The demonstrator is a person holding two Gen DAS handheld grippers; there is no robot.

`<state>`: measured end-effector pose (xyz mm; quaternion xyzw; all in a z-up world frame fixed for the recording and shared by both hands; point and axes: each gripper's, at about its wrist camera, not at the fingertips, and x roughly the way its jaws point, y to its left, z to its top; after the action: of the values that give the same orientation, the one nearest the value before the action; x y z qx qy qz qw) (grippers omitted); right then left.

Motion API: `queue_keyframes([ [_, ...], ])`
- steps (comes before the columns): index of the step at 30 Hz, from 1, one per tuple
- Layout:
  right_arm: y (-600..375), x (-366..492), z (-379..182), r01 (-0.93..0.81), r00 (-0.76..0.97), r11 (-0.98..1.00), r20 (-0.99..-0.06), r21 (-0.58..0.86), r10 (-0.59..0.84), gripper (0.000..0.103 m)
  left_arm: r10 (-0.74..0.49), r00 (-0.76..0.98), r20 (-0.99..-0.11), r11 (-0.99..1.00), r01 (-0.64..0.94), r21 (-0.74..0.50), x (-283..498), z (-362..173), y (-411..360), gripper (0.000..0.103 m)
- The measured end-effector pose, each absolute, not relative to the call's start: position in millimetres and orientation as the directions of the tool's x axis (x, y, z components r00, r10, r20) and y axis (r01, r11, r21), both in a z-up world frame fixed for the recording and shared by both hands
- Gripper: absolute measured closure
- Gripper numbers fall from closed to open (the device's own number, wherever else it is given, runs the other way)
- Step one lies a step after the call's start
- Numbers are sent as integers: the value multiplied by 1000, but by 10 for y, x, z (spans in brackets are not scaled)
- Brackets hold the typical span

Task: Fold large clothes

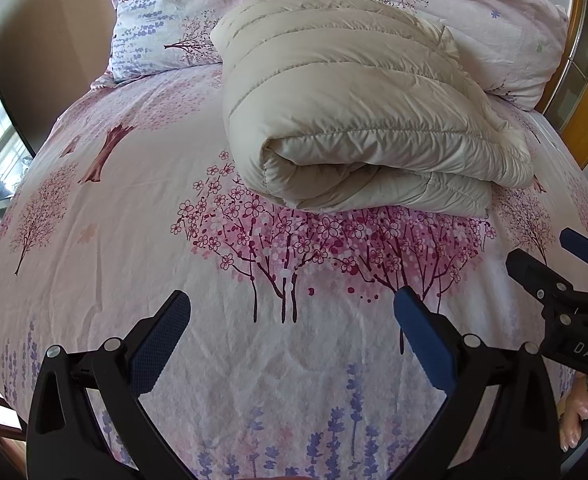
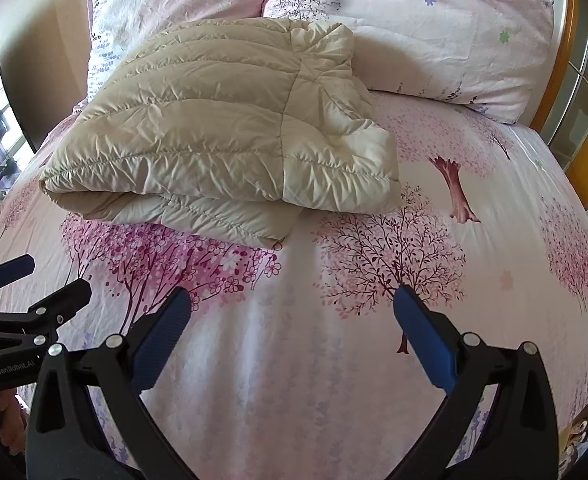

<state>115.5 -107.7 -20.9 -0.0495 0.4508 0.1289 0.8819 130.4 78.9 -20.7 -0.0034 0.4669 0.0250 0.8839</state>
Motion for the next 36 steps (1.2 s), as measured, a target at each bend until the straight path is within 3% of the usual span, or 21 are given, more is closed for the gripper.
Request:
queue_keyframes([
  [36, -1016, 1141, -228, -278, 551, 960, -811, 41, 194, 2, 37, 565, -824, 999, -48, 12, 1325, -200, 791, 1],
])
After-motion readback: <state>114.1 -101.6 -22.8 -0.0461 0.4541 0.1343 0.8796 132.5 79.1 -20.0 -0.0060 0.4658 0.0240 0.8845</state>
